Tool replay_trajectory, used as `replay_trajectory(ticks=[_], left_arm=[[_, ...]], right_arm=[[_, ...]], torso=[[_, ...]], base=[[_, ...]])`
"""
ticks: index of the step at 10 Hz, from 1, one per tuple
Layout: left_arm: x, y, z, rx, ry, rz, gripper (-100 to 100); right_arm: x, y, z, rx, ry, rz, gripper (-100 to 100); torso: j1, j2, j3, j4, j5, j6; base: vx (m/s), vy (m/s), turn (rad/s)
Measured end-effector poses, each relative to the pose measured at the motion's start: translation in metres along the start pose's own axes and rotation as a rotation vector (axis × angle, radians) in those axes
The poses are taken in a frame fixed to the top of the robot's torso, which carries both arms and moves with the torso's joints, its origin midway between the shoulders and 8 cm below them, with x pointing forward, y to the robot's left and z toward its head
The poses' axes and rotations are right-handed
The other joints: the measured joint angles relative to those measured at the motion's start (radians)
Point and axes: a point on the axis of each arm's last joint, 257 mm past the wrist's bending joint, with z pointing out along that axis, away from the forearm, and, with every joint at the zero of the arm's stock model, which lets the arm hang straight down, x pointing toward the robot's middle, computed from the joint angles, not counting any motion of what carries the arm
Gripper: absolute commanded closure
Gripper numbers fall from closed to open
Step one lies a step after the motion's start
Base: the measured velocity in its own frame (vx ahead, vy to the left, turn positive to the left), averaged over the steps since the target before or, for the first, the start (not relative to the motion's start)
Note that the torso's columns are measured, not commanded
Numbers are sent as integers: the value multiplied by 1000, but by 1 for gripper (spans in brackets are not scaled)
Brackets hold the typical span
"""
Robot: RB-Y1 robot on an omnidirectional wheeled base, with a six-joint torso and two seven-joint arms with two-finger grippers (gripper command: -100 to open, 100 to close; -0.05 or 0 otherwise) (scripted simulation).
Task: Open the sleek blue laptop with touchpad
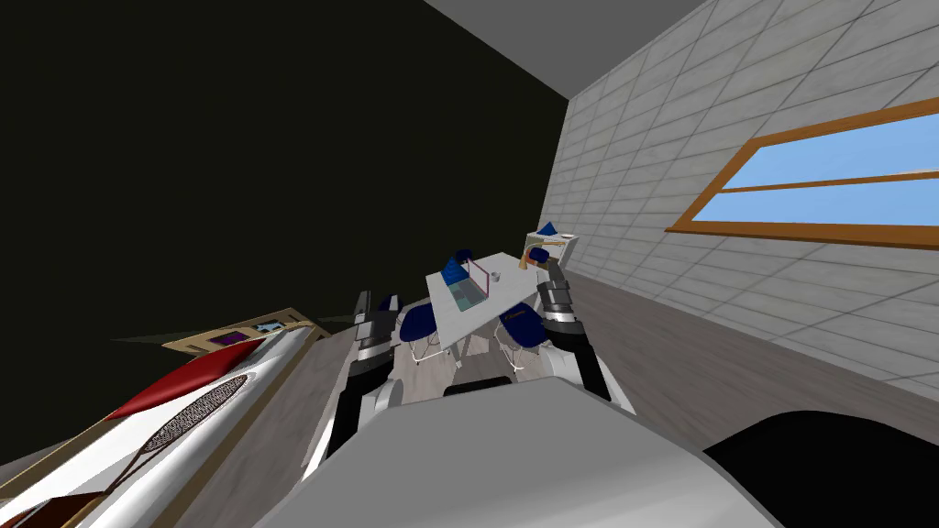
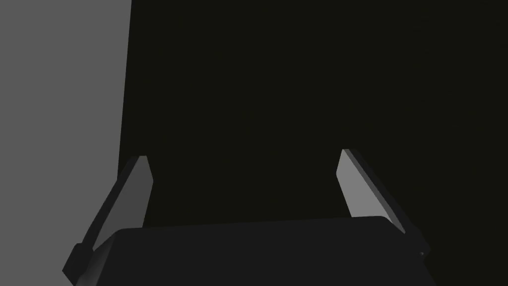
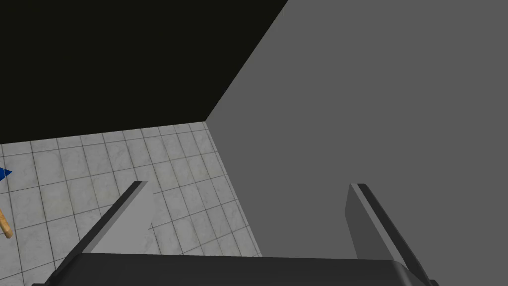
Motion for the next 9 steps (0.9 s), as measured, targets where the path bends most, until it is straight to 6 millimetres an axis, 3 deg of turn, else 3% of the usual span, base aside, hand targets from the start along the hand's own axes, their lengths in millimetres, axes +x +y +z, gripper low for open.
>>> replay_trajectory(ticks=[2,9], left_arm=[[0,0,0,0,0,0,0],[0,0,0,0,0,0,0]], right_arm=[[0,0,0,0,0,0,0],[0,0,0,0,0,0,0]], torso=[[0,104,-209,105,0,0],[0,618,-1234,617,0,0]], base=[[0,0,0],[0,0,0]])
